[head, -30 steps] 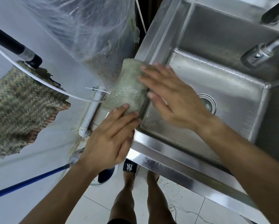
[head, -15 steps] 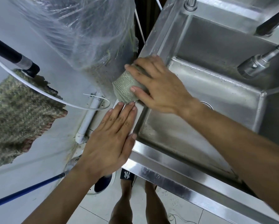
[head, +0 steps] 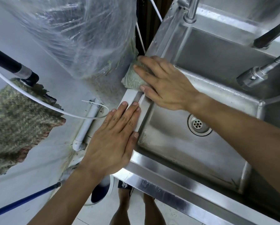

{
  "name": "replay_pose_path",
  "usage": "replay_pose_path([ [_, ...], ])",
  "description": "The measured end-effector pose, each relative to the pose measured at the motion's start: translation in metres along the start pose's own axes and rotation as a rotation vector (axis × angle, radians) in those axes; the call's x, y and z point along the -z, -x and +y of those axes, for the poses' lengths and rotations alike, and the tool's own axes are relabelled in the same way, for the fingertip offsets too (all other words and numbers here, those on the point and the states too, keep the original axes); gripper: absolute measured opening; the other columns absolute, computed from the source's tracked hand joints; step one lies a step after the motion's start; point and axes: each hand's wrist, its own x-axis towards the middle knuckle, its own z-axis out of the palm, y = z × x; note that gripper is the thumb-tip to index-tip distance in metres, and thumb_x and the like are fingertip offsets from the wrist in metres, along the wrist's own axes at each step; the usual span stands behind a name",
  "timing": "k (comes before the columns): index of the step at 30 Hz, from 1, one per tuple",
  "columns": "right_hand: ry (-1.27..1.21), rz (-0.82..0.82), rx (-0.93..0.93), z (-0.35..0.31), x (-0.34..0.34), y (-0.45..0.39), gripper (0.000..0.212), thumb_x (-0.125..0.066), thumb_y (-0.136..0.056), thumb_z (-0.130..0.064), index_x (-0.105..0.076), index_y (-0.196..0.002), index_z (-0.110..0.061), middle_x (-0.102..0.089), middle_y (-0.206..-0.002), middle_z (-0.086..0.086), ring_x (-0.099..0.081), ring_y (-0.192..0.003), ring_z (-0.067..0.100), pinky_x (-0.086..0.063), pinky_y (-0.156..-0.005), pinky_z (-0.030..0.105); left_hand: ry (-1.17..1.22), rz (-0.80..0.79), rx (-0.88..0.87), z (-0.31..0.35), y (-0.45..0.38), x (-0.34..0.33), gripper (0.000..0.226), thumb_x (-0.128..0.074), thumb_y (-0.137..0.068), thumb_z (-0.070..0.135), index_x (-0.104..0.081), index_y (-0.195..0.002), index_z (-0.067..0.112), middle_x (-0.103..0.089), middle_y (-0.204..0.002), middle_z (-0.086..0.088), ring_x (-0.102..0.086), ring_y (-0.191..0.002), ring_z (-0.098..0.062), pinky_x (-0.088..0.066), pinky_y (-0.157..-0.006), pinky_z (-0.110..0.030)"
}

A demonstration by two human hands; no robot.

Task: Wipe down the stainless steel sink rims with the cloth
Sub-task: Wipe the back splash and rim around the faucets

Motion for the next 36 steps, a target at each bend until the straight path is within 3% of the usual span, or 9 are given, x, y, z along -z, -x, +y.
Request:
replay_pose_path([
  [3, -0.099, -0.056, 0.087, 0.032, -0.009, -0.01, 0.057, -0.031, -0.112, -0.035, -0.027, -0.162, -0.008, -0.024, -0.17, 0.013, -0.015, -0.159, 0.031, -0.015, -0.13, 0.048, 0.026, 0.027, 0.008, -0.004, -0.019, -0.002, 0.059, -0.029, -0.109, 0.033, -0.023, -0.164, 0.011, -0.014, -0.173, -0.003, -0.005, -0.161, -0.021, -0.016, -0.129, -0.047],
  [9, -0.29, 0.068, -0.477, 0.036, -0.008, -0.025, 0.059, -0.019, -0.113, -0.042, -0.014, -0.166, -0.016, -0.004, -0.175, 0.003, 0.009, -0.16, 0.026, 0.009, -0.13, 0.041, 0.015, 0.055, 0.029, -0.007, -0.072, -0.002, 0.06, -0.026, -0.11, 0.035, -0.023, -0.164, 0.009, -0.015, -0.173, -0.006, -0.004, -0.161, -0.025, -0.005, -0.13, -0.043],
  [11, -0.255, 0.062, -0.409, 0.028, -0.01, -0.021, 0.059, -0.021, -0.113, -0.037, -0.012, -0.166, -0.012, -0.001, -0.174, 0.005, 0.01, -0.16, 0.026, 0.013, -0.128, 0.038, 0.013, 0.061, 0.021, -0.008, -0.079, -0.003, 0.06, -0.027, -0.109, 0.035, -0.022, -0.164, 0.009, -0.014, -0.173, -0.007, -0.004, -0.161, -0.025, -0.004, -0.13, -0.042],
  [15, -0.198, -0.016, -0.071, 0.052, -0.012, -0.013, 0.054, -0.027, -0.113, -0.028, -0.019, -0.165, -0.016, -0.015, -0.173, 0.005, -0.004, -0.161, 0.02, -0.001, -0.131, 0.039, -0.013, 0.08, -0.006, -0.01, -0.083, -0.004, 0.061, -0.029, -0.109, 0.035, -0.023, -0.163, 0.007, -0.015, -0.173, -0.009, -0.006, -0.161, -0.028, -0.007, -0.13, -0.044],
  [22, -0.295, 0.007, -0.442, 0.062, -0.001, -0.038, 0.056, -0.02, -0.113, -0.038, -0.018, -0.166, -0.018, -0.01, -0.174, 0.002, 0.001, -0.161, 0.019, 0.007, -0.13, 0.036, 0.005, 0.066, 0.038, -0.007, -0.118, -0.002, 0.061, -0.024, -0.11, 0.036, -0.018, -0.165, 0.01, -0.01, -0.174, -0.007, -0.001, -0.161, -0.024, -0.005, -0.131, -0.044],
  [25, -0.295, -0.026, -0.371, 0.044, -0.002, -0.027, 0.056, -0.022, -0.113, -0.037, -0.019, -0.165, -0.018, -0.012, -0.174, 0.003, 0.0, -0.161, 0.021, 0.004, -0.131, 0.039, 0.007, 0.087, 0.035, -0.007, -0.116, -0.004, 0.06, -0.024, -0.111, 0.036, -0.02, -0.164, 0.01, -0.011, -0.174, -0.006, -0.001, -0.161, -0.023, -0.007, -0.131, -0.045],
  [29, -0.191, -0.016, -0.2, 0.074, -0.001, -0.041, 0.052, -0.031, -0.109, -0.032, -0.041, -0.155, -0.009, -0.039, -0.16, 0.013, -0.026, -0.154, 0.03, -0.015, -0.13, 0.047, 0.004, 0.107, 0.025, -0.008, -0.117, -0.005, 0.059, -0.025, -0.111, 0.036, -0.022, -0.164, 0.01, -0.012, -0.174, -0.006, -0.002, -0.161, -0.023, -0.011, -0.13, -0.048],
  [34, -0.273, 0.072, -0.409, 0.073, -0.006, -0.048, 0.055, -0.029, -0.111, -0.029, -0.026, -0.163, -0.012, -0.018, -0.172, 0.007, -0.005, -0.161, 0.022, 0.004, -0.131, 0.037, 0.021, 0.103, 0.032, -0.009, -0.118, -0.005, 0.059, -0.023, -0.11, 0.036, -0.023, -0.164, 0.012, -0.012, -0.174, -0.005, -0.003, -0.161, -0.022, -0.008, -0.131, -0.045],
  [36, -0.289, 0.068, -0.358, 0.059, -0.01, -0.034, 0.055, -0.029, -0.111, -0.029, -0.023, -0.164, -0.014, -0.014, -0.173, 0.006, -0.001, -0.161, 0.022, 0.005, -0.131, 0.04, 0.01, 0.105, 0.024, -0.01, -0.125, -0.003, 0.06, -0.024, -0.109, 0.036, -0.026, -0.163, 0.009, -0.016, -0.173, -0.008, -0.006, -0.161, -0.024, -0.008, -0.131, -0.045],
])
